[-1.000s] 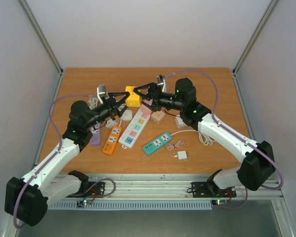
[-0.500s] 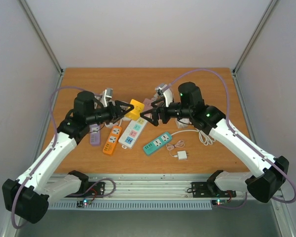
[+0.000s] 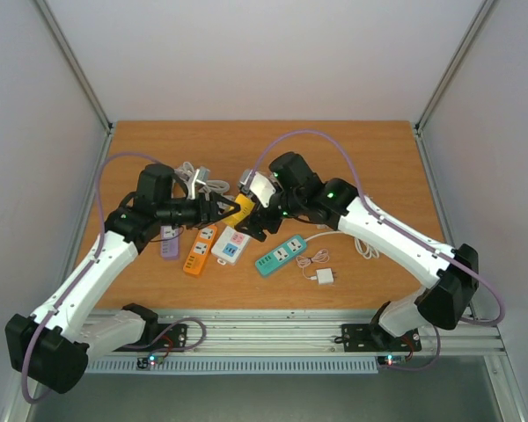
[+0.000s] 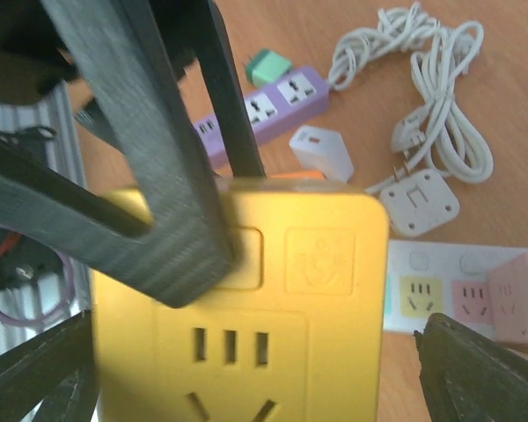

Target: Insert the plug

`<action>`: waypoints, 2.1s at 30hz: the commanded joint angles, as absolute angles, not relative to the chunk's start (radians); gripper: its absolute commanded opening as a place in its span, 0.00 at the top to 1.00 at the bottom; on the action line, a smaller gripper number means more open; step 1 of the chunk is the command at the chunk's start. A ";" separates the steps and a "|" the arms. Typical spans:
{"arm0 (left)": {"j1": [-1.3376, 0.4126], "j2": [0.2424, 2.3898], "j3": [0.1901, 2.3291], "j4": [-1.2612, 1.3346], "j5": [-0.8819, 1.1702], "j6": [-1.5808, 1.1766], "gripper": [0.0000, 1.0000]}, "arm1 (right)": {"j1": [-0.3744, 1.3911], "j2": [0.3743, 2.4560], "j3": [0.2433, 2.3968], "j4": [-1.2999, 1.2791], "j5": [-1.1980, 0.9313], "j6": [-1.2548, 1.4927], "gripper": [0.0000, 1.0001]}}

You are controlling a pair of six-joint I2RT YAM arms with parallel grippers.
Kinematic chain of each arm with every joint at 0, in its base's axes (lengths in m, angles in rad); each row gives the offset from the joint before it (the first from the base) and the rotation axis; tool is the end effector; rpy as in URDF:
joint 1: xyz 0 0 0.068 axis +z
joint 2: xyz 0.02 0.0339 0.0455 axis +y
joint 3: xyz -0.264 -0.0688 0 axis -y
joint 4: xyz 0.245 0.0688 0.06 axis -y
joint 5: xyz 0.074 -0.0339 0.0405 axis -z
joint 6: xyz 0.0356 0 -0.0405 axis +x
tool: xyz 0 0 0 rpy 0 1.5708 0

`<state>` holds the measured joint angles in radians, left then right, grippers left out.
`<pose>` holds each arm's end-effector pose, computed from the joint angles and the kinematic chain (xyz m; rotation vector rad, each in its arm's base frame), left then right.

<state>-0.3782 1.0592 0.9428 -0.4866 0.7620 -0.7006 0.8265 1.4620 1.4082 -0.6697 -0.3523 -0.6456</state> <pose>0.1984 -0.1053 0.3183 0.1086 2.3429 -1.4084 0.2076 0.2435 0.3516 -1.6682 1.5686 0.4976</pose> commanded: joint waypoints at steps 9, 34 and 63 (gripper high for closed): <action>-0.377 1.032 0.963 -0.496 0.779 -0.667 0.33 | 0.853 1.502 1.468 -0.709 -0.267 -0.672 0.47; -0.312 0.729 0.962 -0.822 -0.090 -0.345 0.01 | 0.689 1.801 1.557 -0.774 -0.241 -0.758 0.52; -0.246 0.708 0.897 -0.768 -0.104 -0.333 0.01 | 0.658 2.006 1.603 -0.736 -0.254 -0.763 0.53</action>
